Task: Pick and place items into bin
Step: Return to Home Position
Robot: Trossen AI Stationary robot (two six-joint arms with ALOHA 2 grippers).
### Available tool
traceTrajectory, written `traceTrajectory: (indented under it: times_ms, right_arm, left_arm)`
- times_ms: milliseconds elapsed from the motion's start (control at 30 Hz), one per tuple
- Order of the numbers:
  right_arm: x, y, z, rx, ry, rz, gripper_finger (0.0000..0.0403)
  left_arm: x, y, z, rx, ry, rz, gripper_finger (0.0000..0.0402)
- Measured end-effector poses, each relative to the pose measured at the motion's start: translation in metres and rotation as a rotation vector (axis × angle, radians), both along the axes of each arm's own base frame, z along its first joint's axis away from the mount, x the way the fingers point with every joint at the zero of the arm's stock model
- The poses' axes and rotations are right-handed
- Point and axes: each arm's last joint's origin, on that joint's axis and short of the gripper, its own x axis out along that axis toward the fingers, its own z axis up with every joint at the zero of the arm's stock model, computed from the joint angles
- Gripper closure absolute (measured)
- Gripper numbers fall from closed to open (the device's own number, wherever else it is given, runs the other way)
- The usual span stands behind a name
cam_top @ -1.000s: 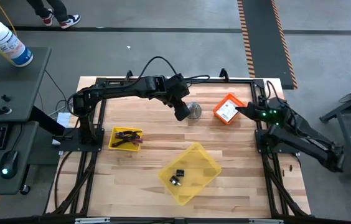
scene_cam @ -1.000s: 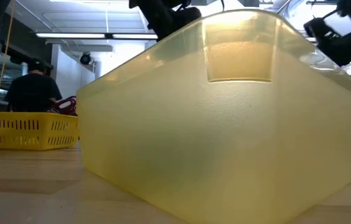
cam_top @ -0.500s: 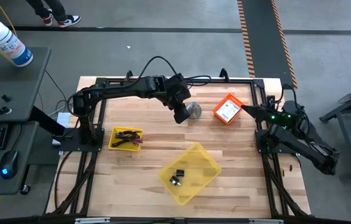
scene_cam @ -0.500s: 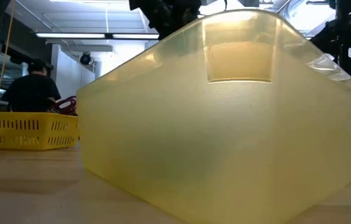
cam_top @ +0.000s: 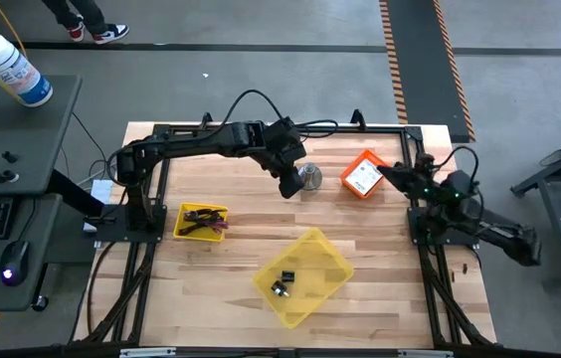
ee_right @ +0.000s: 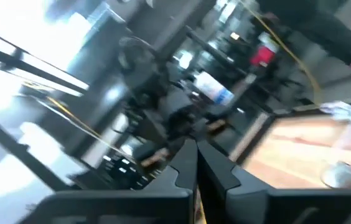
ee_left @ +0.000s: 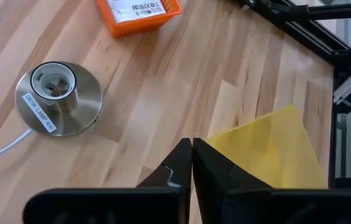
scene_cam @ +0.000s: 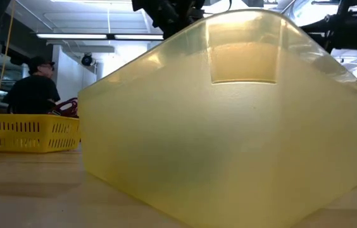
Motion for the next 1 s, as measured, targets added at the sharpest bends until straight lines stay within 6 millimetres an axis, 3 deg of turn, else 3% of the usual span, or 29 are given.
traceTrajectory:
  times_ms: [233, 467, 767, 1000]
  right_arm:
    - [0.006, 0.011, -0.008, -0.038, -0.116, 0.071, 0.0403]
    - [0.011, 0.023, -0.017, -0.049, -0.064, 0.122, 0.0403]
    - [0.012, 0.031, -0.017, -0.203, -0.03, 0.195, 0.0403]
    - [0.017, 0.031, -0.034, -0.212, 0.154, 0.198, 0.0403]
  left_arm:
    - [0.0, -0.001, 0.0, -0.027, -0.003, 0.003, 0.0398]
    - [0.0, -0.001, 0.0, -0.03, -0.004, 0.001, 0.04]
    - [-0.001, -0.001, -0.001, -0.028, 0.005, -0.008, 0.0401]
    - [-0.001, -0.002, 0.0, -0.059, -0.002, -0.031, 0.0401]
